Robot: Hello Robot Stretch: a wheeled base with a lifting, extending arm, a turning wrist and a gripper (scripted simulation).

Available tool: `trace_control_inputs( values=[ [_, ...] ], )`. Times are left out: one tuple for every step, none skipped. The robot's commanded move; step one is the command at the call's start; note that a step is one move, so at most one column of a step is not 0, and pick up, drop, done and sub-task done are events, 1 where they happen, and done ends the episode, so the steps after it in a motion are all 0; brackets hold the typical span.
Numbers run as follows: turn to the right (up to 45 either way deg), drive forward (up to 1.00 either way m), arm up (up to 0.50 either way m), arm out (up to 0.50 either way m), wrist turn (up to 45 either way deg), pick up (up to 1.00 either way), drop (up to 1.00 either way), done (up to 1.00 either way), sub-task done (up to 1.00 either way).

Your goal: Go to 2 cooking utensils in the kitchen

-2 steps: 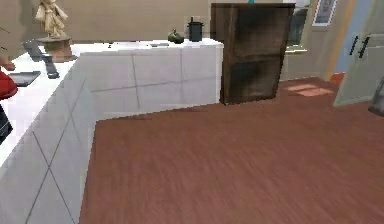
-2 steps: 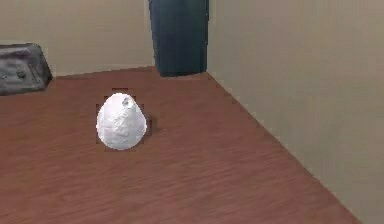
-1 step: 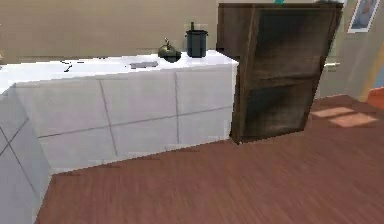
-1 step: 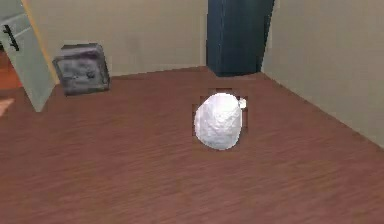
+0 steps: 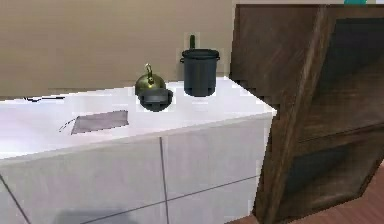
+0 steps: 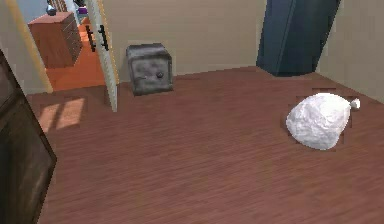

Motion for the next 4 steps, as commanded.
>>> trace_control_inputs(
  values=[
    [-3.0, 0.00, 0.00, 0.00, 0.0, 0.00, 0.00, 0.00, 0.00],
    [0.0, 0.30, 0.00, 0.00, 0.0, 0.00, 0.00, 0.00, 0.00],
    [0.0, 0.00, 0.00, 0.00, 0.0, 0.00, 0.00, 0.00, 1.00],
    [-9.0, 0.00, 0.00, 0.00, 0.0, 0.00, 0.00, 0.00, 0.00]
  ],
)
